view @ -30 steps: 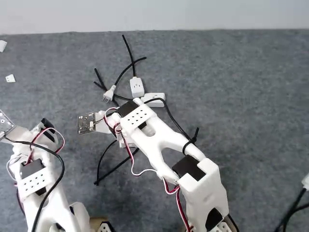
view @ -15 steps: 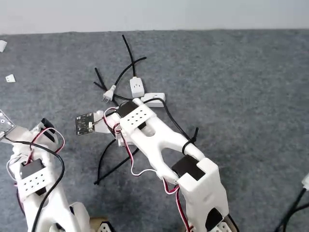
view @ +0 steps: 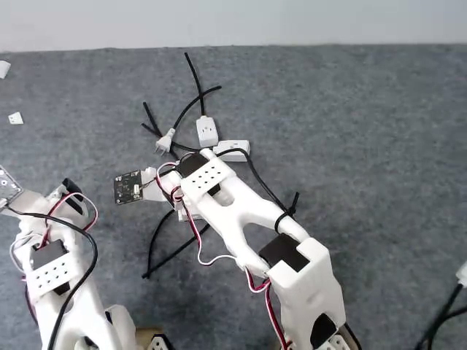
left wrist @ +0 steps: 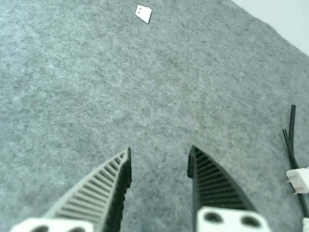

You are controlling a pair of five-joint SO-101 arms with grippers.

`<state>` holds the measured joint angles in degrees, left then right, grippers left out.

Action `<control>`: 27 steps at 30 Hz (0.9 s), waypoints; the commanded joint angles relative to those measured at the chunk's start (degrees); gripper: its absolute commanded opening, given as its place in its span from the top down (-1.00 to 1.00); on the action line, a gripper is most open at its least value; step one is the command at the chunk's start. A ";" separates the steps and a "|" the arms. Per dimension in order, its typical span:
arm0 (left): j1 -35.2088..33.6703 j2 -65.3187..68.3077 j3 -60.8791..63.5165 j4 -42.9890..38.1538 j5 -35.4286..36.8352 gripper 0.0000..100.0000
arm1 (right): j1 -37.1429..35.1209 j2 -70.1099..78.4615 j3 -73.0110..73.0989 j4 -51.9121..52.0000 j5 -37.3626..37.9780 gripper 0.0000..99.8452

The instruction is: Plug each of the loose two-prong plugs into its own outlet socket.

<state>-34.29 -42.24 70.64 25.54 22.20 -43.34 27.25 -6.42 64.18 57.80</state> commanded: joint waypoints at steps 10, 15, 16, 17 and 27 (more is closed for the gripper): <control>0.09 0.09 -0.66 -2.02 0.09 0.63 | 0.92 -5.05 -2.73 -0.48 0.35 0.72; 0.09 0.09 -0.66 -2.02 0.09 0.63 | 0.57 -3.38 -2.73 -3.21 0.35 0.72; 0.09 0.09 -0.66 -2.02 0.09 0.63 | 0.57 -2.68 -2.90 -4.00 0.35 0.72; 0.09 0.09 -0.66 -2.02 0.09 0.63 | 0.57 -1.98 -2.90 -4.97 0.35 0.72; 0.09 0.09 -0.57 -2.02 0.09 0.63 | 0.92 4.62 -2.90 -6.20 0.70 0.72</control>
<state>-34.29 -42.24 70.64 25.19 22.20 -43.34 31.56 -6.42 58.64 57.89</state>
